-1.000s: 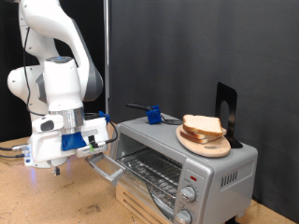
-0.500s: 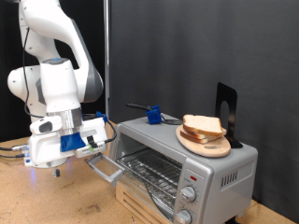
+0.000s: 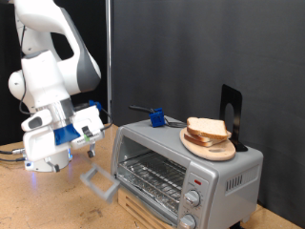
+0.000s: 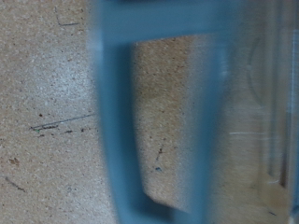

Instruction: Make a piece of toast with the oven

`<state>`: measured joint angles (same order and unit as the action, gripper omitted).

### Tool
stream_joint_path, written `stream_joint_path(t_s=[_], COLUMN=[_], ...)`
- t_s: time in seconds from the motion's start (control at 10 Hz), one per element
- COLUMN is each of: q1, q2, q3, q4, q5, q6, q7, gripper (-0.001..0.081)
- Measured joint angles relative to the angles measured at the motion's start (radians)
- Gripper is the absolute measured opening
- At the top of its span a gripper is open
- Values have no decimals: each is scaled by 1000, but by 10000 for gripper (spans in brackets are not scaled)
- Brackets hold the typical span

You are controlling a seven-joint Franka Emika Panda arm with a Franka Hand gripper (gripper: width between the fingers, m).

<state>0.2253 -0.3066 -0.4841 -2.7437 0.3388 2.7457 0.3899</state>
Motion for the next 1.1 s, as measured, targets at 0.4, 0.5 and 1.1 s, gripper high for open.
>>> stream_joint_path(t_s=[0.4, 0.5, 1.1], q1=[-102, -106, -14], q2=[-72, -79, -185], q3=[54, 54, -74], q4=[14, 17, 79], q5=[-148, -156, 80], q6=[-147, -165, -371], q7=[122, 122, -81], gripper=[803, 803, 803])
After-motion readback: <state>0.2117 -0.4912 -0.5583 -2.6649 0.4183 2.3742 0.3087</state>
